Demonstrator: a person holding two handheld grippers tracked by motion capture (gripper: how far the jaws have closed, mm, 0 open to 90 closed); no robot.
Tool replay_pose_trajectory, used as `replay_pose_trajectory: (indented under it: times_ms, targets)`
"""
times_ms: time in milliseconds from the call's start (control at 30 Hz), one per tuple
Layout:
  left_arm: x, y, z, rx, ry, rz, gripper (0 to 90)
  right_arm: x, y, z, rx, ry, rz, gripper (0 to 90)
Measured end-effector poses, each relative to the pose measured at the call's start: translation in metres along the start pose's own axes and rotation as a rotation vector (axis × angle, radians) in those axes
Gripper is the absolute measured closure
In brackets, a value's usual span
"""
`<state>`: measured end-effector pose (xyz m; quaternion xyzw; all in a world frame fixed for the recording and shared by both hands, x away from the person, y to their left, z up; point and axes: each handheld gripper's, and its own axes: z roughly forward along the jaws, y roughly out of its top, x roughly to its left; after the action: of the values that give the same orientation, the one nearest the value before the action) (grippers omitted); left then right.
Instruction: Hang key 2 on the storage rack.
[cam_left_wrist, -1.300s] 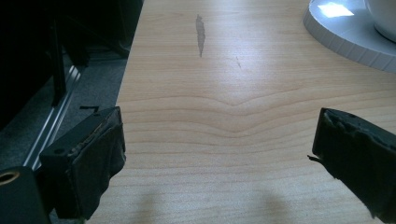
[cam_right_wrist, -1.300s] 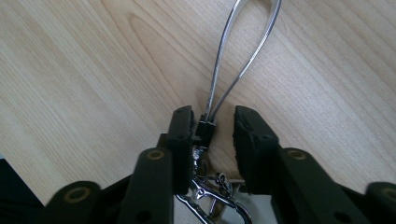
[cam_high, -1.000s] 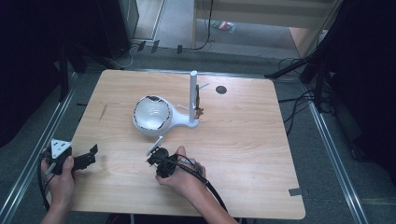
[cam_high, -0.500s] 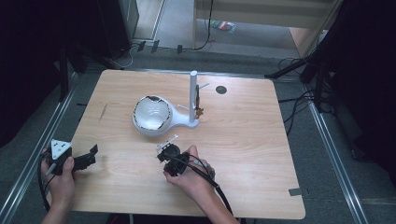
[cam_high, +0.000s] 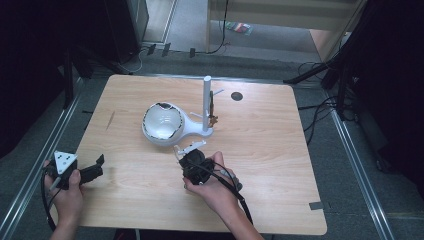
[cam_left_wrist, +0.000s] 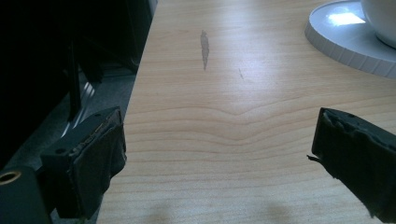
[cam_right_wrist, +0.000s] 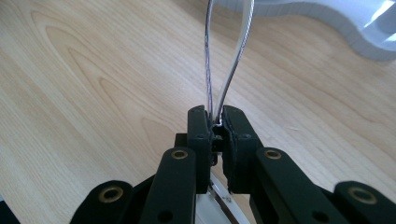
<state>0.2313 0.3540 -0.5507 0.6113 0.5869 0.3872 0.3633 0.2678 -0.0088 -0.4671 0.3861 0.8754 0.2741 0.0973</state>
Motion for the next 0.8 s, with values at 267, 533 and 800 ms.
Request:
replay_pose_trajectory:
  times_ms: [267,533,800]
  targets:
    - [0.000,0.000,-0.001,-0.004,0.020,-0.006,5.1,-0.007,-0.003,-0.012,-0.043,-0.003,0.007,83.0]
    - [-0.001,0.000,0.000,-0.006,0.051,-0.010,5.1,-0.012,-0.004,-0.024,-0.087,-0.011,0.014,83.1]
    - [0.006,-0.001,-0.003,-0.010,-0.003,-0.064,5.0,-0.014,-0.001,-0.028,-0.123,-0.025,0.034,83.0]
